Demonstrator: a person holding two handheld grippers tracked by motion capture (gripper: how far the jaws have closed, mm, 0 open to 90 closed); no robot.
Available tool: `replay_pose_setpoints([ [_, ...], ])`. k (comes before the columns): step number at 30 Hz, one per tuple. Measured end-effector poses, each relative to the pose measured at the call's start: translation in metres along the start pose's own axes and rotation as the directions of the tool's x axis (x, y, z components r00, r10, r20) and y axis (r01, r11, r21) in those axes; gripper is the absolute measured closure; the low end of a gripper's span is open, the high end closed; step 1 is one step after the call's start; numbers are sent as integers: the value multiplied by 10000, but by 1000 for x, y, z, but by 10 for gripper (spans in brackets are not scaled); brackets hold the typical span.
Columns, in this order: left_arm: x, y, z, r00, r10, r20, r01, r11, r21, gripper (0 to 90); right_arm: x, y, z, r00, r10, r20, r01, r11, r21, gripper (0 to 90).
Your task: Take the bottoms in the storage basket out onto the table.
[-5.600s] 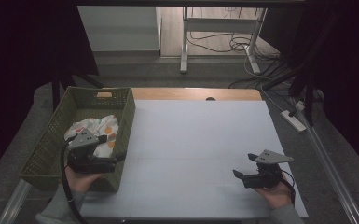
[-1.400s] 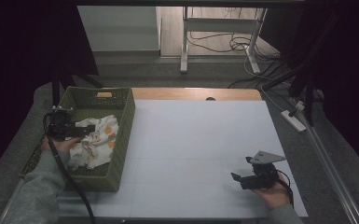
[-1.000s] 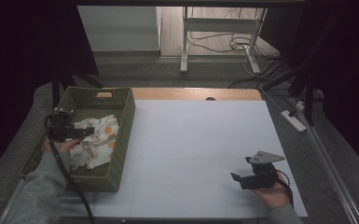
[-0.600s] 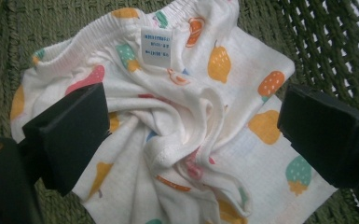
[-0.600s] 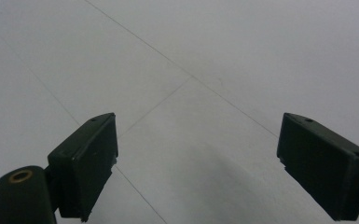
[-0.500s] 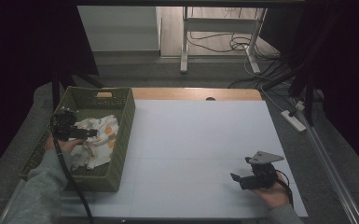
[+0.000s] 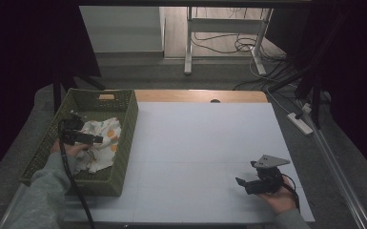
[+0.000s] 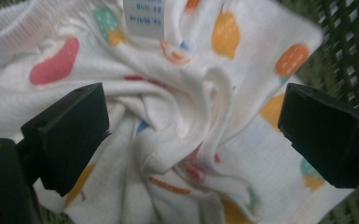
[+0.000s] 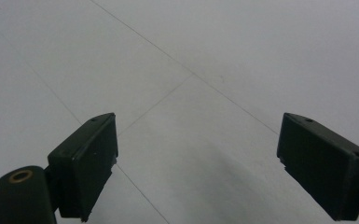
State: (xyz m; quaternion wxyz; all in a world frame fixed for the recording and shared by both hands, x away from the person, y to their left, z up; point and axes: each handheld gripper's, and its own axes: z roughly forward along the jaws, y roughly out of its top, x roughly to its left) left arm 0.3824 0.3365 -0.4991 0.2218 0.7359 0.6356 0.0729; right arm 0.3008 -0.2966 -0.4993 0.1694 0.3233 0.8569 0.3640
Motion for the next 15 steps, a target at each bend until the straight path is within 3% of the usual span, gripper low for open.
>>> replay_pose_setpoints([
  [6,0,0,5,9994,123,-321,-111,9993,354,78,0,0,0,10000,-18,-19,18,10000,12,128],
  [15,-2,-1,11,9992,243,-311,-217,9965,810,79,1,0,0,10000,-36,-26,36,10000,24,128],
])
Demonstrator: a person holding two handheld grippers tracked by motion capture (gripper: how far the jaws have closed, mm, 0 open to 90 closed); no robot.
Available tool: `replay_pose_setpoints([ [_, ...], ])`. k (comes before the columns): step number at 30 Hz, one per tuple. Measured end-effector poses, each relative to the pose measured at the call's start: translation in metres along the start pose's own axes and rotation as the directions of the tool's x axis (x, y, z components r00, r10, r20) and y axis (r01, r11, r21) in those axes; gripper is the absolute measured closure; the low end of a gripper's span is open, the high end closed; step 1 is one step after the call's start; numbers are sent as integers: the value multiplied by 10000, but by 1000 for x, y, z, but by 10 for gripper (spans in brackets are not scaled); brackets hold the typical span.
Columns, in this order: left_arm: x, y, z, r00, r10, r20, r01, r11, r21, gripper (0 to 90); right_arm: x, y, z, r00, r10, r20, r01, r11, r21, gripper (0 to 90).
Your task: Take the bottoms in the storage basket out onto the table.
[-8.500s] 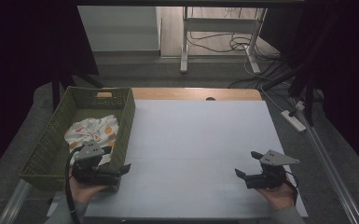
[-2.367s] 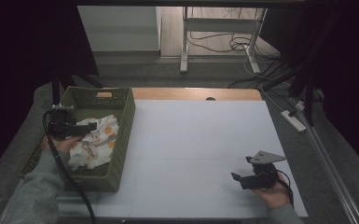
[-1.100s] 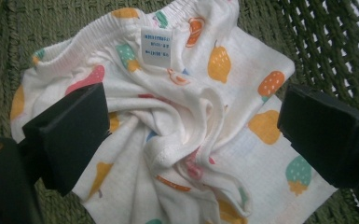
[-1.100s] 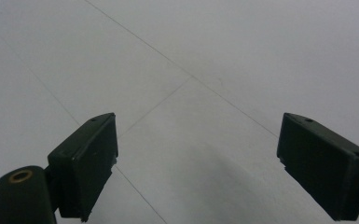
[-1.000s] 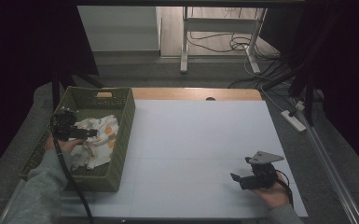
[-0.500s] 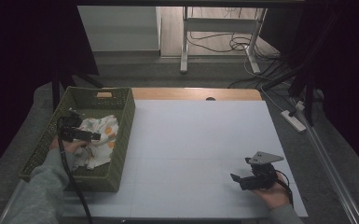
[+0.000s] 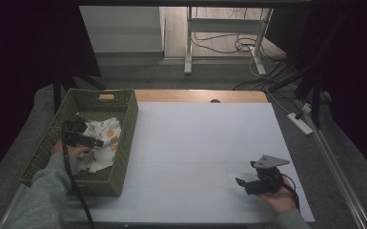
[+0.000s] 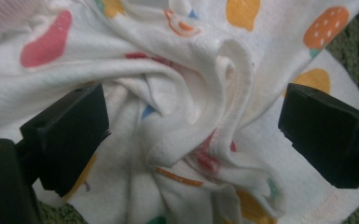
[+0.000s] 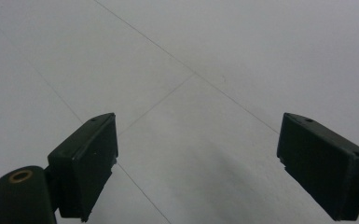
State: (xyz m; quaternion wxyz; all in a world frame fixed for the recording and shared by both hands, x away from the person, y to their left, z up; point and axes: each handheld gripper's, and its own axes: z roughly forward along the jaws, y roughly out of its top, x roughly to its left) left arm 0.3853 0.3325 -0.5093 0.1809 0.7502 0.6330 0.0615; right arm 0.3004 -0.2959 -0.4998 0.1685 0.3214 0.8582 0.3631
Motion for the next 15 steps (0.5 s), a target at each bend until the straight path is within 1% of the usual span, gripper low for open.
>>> replay_pose_setpoints([
  [7,3,0,4,9999,-71,-157,76,9995,315,86,0,0,0,10000,-26,2,26,10000,39,128],
  [9,3,0,6,9998,-20,-208,31,9987,518,89,0,0,0,10000,-20,2,20,10000,48,128],
  [11,3,0,7,9995,-37,-304,53,9985,545,92,0,0,1,10000,-18,-20,18,10000,71,128],
  [13,4,-1,6,9995,-65,-305,81,9987,507,116,0,0,1,10000,-25,-13,26,10000,77,128],
  [15,4,-1,6,9989,-107,-458,130,9986,512,127,0,0,1,10000,-23,-19,23,10000,78,129],
])
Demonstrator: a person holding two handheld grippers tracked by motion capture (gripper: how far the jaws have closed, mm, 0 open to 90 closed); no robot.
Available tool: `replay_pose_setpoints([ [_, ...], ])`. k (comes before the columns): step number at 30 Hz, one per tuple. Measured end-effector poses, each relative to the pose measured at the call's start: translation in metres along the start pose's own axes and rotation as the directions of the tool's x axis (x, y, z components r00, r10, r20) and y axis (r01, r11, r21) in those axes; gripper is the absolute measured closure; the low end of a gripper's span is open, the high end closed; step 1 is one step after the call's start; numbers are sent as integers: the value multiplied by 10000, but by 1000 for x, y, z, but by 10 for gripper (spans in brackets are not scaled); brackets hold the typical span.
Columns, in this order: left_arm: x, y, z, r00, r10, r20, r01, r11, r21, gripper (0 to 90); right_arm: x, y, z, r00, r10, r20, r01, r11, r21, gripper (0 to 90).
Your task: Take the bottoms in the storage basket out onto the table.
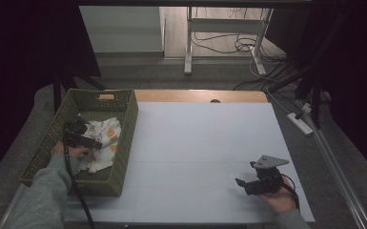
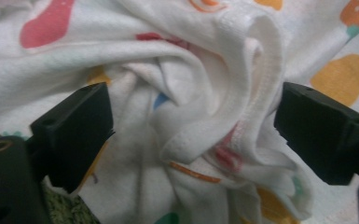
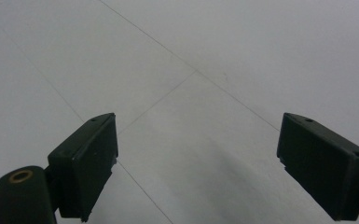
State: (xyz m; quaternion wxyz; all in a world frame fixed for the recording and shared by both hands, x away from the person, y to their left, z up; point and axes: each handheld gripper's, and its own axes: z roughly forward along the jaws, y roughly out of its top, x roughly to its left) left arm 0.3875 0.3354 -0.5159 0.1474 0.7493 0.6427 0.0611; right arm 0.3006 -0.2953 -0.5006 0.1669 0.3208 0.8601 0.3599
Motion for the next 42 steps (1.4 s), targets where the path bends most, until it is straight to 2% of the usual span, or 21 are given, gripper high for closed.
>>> replay_pose_setpoints([
  [6,2,0,2,10000,-54,14,54,9999,162,236,0,0,0,10000,-8,-7,8,10000,54,129],
  [8,2,0,2,9999,-23,159,19,9997,224,294,0,0,1,10000,0,5,0,10000,67,129],
  [10,2,0,2,9991,30,418,-40,9997,237,389,0,0,1,10000,9,12,-9,10000,69,130],
  [15,4,0,1,9981,-41,608,30,9998,177,492,0,0,1,10000,-19,10,19,10000,70,132],
  [17,4,-1,1,9981,-21,612,10,9998,178,582,0,0,1,10000,-23,14,23,10000,64,132],
  [20,4,0,0,9978,107,649,-120,9997,191,622,0,0,1,10000,-25,18,25,10000,78,132],
  [25,4,-1,-1,9964,-34,852,26,10000,94,709,0,0,1,10000,-48,9,48,9999,88,133],
  [29,5,-1,-1,9962,-18,872,12,10000,73,748,0,0,1,10000,-58,13,58,9999,98,132],
  [36,4,-1,-3,9959,36,902,-39,10000,39,765,0,0,1,10000,-62,35,62,9999,108,133],
  [42,4,-1,-6,9933,-36,1154,69,9996,-280,768,0,0,1,10000,-76,20,75,9999,113,132],
])
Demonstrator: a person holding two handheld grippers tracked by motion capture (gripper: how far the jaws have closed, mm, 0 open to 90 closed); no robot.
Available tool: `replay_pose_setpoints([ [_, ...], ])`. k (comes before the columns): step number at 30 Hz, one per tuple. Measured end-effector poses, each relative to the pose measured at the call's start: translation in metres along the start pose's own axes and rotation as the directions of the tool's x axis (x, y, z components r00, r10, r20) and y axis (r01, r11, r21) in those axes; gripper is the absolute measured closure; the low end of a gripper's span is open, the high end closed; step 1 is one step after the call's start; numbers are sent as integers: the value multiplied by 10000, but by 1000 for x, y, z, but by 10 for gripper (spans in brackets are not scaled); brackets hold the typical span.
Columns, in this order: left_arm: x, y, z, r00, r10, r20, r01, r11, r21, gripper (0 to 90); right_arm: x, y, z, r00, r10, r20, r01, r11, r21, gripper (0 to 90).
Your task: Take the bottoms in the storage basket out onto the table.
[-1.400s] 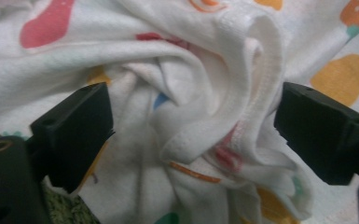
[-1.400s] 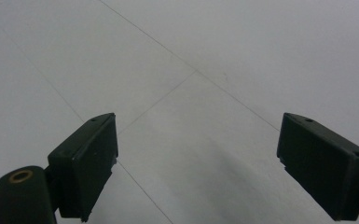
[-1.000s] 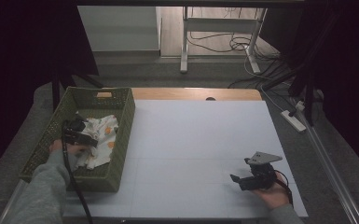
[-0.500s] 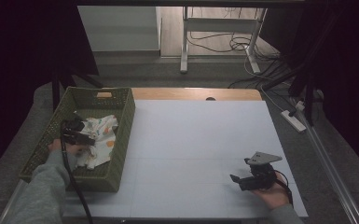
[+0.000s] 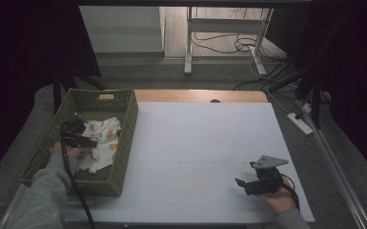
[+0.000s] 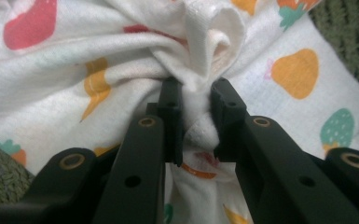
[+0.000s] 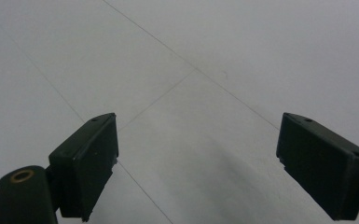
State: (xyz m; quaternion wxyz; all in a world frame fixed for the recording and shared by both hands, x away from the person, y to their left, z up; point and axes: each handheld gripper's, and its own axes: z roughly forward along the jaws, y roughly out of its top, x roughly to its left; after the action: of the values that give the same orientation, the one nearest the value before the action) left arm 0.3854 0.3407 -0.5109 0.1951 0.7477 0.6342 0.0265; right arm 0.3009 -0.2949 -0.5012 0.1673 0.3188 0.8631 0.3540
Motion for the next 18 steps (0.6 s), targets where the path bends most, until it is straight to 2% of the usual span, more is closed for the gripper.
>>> replay_pose_setpoints([
  [7,0,0,-5,9999,-8,152,15,9988,-487,770,0,0,1,10000,-4,7,4,10000,49,132],
  [13,-1,-1,-7,9999,-60,157,71,9972,-744,771,0,0,1,10000,-6,14,6,10000,65,132],
  [18,-3,-1,-10,9998,69,188,-52,9960,-888,770,0,0,1,10000,3,18,-3,10000,25,132],
])
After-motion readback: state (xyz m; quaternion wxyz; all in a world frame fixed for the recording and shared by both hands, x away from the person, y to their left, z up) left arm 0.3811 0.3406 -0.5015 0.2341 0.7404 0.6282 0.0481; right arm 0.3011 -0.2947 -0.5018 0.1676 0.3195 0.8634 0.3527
